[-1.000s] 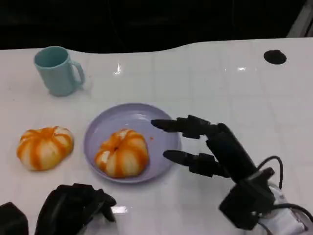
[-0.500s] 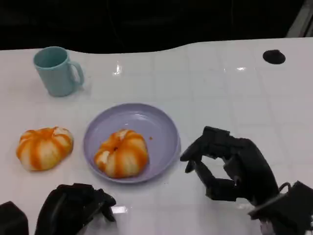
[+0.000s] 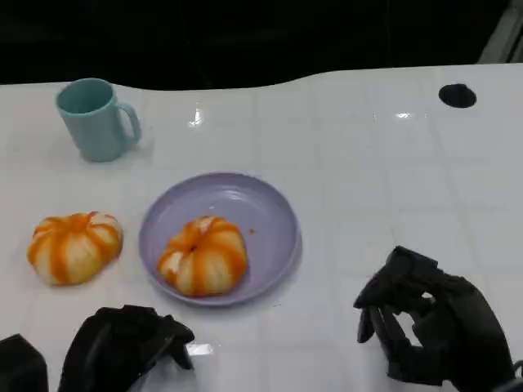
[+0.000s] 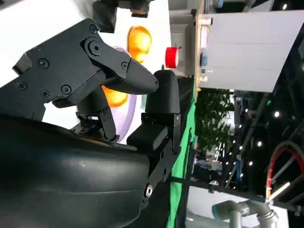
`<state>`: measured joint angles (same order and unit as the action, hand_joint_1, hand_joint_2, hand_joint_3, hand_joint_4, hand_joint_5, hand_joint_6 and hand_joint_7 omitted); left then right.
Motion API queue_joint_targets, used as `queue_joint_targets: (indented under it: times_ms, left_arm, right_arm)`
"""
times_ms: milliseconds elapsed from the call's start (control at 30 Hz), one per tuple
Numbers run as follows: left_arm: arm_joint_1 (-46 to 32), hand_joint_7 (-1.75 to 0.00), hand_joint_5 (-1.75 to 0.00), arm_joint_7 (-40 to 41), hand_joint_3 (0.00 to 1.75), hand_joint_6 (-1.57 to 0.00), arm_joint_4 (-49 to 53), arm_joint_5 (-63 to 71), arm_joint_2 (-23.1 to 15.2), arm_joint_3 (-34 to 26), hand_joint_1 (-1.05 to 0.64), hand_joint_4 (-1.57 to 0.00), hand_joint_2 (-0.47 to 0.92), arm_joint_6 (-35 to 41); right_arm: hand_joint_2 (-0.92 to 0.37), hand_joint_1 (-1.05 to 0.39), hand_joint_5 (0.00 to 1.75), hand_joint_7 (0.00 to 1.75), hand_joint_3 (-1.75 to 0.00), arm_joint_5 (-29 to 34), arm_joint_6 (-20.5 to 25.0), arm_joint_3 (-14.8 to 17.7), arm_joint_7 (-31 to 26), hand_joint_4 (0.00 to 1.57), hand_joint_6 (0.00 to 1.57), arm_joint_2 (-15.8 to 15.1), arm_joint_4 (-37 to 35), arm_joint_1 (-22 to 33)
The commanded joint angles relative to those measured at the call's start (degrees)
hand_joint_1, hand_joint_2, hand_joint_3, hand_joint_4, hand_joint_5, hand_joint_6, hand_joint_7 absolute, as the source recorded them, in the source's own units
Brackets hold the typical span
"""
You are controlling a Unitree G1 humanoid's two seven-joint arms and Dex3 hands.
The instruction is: Grasp the bread from the table and place it into the plate.
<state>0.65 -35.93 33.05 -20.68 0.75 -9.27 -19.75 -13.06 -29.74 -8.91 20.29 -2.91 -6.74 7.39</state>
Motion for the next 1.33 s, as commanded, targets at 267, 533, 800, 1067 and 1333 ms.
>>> queue_joint_targets:
  times_ms: [267, 533, 800, 1067, 1333]
  left_arm:
    - [0.07, -0.18, -1.65, -0.17, 0.00, -1.57, 0.98, 0.05, -1.12, -0.78, -1.04, -0.77, 0.81, -0.47]
    - [-0.91, -0.17, -1.64, -0.92, 0.00, -1.57, 0.51, -0.42, -1.35, -0.92, -1.03, -0.76, 0.81, -0.82]
    - [-0.79, -0.20, -1.65, -1.30, 0.00, -1.57, 0.72, -0.93, -1.61, -1.07, -1.05, -0.78, 0.80, -0.78]
    - [-0.43, -0.18, -1.64, -1.08, 0.00, -1.57, 1.18, -0.66, -1.75, -1.12, -1.04, -0.77, 0.81, -1.29]
    - [-0.28, -0.18, -1.65, -1.23, 0.00, -1.57, 1.57, -0.82, -1.54, -1.13, -1.03, -0.77, 0.81, -1.43]
  right_arm:
    - [-0.52, -0.33, 1.75, 1.60, -1.12, -1.39, 2.54, 3.36, 0.08, 0.72, 0.63, 1.40, 1.27, 2.11]
    - [-0.55, -0.34, 1.75, 1.64, -1.06, -1.08, 0.87, 3.44, 1.49, 0.72, 0.62, 2.64, 0.52, 3.13]
    - [-0.52, -0.37, 1.75, 1.67, -1.11, -0.32, -1.45, 3.80, 2.07, 0.77, 0.64, 3.58, -1.40, 2.67]
    - [-0.51, -0.36, 1.75, 1.65, -1.12, -0.98, -1.43, 4.42, 2.87, 0.76, 0.63, 3.86, -2.27, 1.99]
    - [-0.49, -0.35, 1.75, 1.62, -1.14, -1.70, -1.24, 4.86, 3.47, 0.76, 0.64, 4.06, -2.89, 1.82]
